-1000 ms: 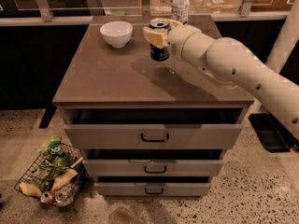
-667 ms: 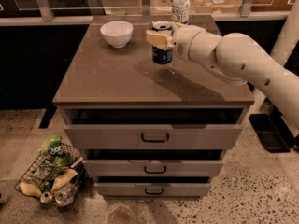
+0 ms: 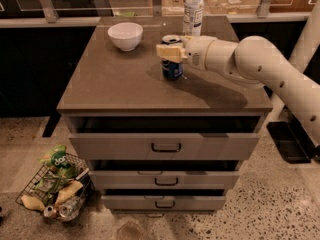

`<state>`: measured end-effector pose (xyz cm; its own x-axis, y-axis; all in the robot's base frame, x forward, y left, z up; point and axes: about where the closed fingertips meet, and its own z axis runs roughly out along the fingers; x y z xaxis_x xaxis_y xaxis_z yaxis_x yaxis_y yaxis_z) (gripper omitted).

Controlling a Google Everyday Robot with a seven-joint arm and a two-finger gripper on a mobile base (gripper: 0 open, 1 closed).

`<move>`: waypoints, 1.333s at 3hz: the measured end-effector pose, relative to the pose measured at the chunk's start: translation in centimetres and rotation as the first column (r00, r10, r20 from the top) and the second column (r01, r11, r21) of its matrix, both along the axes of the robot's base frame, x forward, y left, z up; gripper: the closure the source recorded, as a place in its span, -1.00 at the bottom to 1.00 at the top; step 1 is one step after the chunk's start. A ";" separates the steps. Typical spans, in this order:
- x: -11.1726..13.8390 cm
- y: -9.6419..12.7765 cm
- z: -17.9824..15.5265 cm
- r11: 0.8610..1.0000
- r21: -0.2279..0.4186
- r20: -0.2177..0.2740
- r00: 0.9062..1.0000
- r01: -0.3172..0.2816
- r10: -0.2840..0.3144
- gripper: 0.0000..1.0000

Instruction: Pick pepsi can from white bowl and place on counter

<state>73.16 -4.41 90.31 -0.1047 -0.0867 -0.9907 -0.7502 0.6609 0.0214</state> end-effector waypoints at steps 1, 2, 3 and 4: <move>0.0 0.2 -0.1 1.000 -0.001 0.000 1.000 -0.005 0.005 0.65; -0.1 0.5 -0.1 1.000 -0.001 -0.001 1.000 -0.010 0.010 0.17; -0.1 0.8 -0.2 1.000 0.000 -0.001 1.000 -0.014 0.014 -0.30; -0.1 1.1 -0.2 1.000 0.000 -0.001 1.000 -0.018 0.018 -0.76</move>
Offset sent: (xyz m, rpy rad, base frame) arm -0.0003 0.0021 -0.0014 -0.0011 0.0003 0.0056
